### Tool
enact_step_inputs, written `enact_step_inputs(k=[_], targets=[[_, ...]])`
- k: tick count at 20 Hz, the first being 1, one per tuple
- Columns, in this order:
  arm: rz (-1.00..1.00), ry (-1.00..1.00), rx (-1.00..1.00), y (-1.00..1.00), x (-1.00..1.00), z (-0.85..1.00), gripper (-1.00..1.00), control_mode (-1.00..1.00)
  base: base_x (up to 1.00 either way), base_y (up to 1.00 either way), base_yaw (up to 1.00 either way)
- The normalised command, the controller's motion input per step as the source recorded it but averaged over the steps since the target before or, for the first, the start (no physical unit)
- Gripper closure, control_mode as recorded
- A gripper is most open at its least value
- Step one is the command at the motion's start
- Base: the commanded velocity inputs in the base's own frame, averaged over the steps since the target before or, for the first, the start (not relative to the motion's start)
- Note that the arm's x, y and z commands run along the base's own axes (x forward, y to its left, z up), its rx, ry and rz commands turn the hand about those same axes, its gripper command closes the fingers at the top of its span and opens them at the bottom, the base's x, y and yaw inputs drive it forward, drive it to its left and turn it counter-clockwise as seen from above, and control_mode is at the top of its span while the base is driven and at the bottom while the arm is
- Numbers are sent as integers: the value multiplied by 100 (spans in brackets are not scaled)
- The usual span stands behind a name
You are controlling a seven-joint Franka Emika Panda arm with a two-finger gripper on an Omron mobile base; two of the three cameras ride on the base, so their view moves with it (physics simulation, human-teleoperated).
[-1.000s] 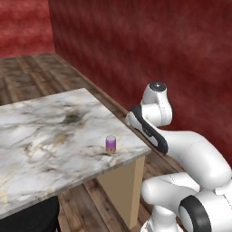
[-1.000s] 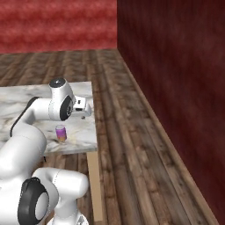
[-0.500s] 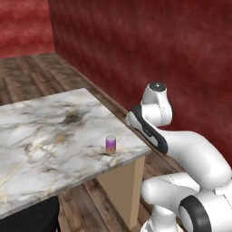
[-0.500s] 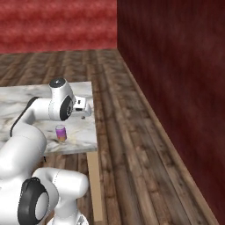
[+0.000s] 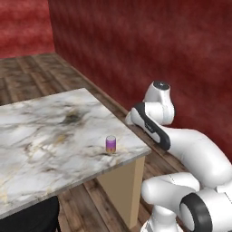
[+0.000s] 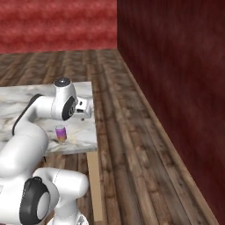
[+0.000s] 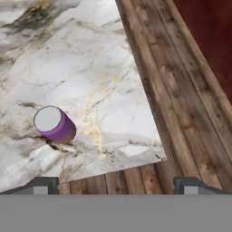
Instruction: Four empty soda cans are scattered around the kitchen. Gather all the cans and cluster them next to the stove for recycling.
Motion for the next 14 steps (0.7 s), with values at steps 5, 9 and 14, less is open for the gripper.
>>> enact_step_inputs(k=[5,9,14], targets=[[0,9,13,11,-3,0,-100,-100,0,0,0],[-4,1,8,18,-2,1,-100,-100,0,0,0],[-3,4,4,18,0,8,-100,-100,0,0,0]])
